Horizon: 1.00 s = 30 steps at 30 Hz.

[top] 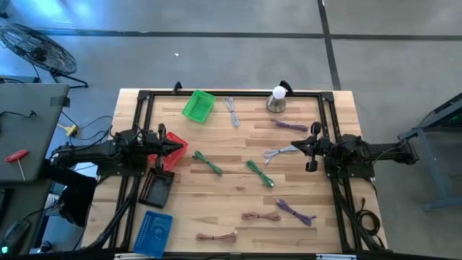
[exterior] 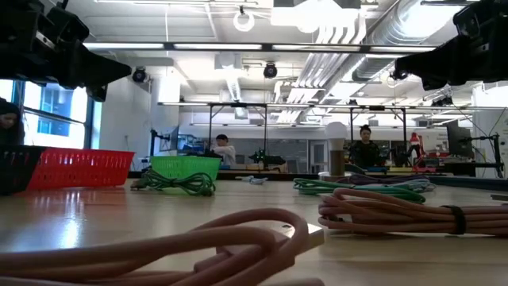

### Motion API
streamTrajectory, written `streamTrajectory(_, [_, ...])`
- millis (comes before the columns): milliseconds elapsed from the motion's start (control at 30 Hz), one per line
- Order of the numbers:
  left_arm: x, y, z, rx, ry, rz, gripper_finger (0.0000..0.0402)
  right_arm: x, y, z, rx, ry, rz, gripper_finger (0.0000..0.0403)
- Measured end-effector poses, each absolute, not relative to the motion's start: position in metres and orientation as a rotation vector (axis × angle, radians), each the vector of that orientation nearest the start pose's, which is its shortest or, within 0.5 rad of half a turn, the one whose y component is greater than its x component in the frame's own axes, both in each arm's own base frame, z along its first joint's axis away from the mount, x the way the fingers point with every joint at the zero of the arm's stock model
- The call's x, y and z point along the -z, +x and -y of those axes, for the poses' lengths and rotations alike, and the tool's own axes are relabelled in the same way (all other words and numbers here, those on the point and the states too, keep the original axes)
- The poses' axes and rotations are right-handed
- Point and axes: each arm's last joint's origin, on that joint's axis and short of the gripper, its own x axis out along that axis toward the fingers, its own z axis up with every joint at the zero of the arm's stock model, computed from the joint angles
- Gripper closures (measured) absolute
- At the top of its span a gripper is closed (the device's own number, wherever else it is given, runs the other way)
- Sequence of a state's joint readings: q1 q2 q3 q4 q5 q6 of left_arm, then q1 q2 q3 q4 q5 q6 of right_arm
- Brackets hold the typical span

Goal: Pick & Place USB Port
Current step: Put the bottom light blue charger cable into the blue bin

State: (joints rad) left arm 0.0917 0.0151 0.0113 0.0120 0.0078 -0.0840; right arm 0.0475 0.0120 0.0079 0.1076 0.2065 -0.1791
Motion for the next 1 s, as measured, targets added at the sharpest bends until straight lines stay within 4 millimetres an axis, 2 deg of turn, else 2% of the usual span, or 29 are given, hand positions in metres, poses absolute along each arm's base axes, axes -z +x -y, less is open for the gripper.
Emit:
streamTrajectory(133, [-0.167, 0.098, -0.009, -0.083, -0.083, 0.011, 0.0401, -0.18, 0.097, 0.001, 0.149, -0.092, 0.14, 0.04])
streamTrajectory(367, [-0.167, 0.098, -0.009, -0.083, -0.083, 0.012, 0.0401, -0.178, 0.097, 0.0, 0.124, -0.121, 0.124, 0.04])
streamTrajectory(567, [-0.167, 0.098, -0.009, -0.084, -0.083, 0.011, 0.0401, -0.184, 0.096, 0.0, 0.104, -0.054, 0.12, 0.0397])
streamTrajectory(800, [-0.167, 0.098, -0.009, -0.084, -0.083, 0.011, 0.0401, -0.193, 0.094, -0.001, 0.107, -0.161, 0.198, 0.0371])
streamTrajectory(1000, [-0.167, 0.098, -0.009, -0.084, -0.083, 0.012, 0.0401, -0.195, 0.094, 0.0, 0.114, -0.181, 0.219, 0.0353])
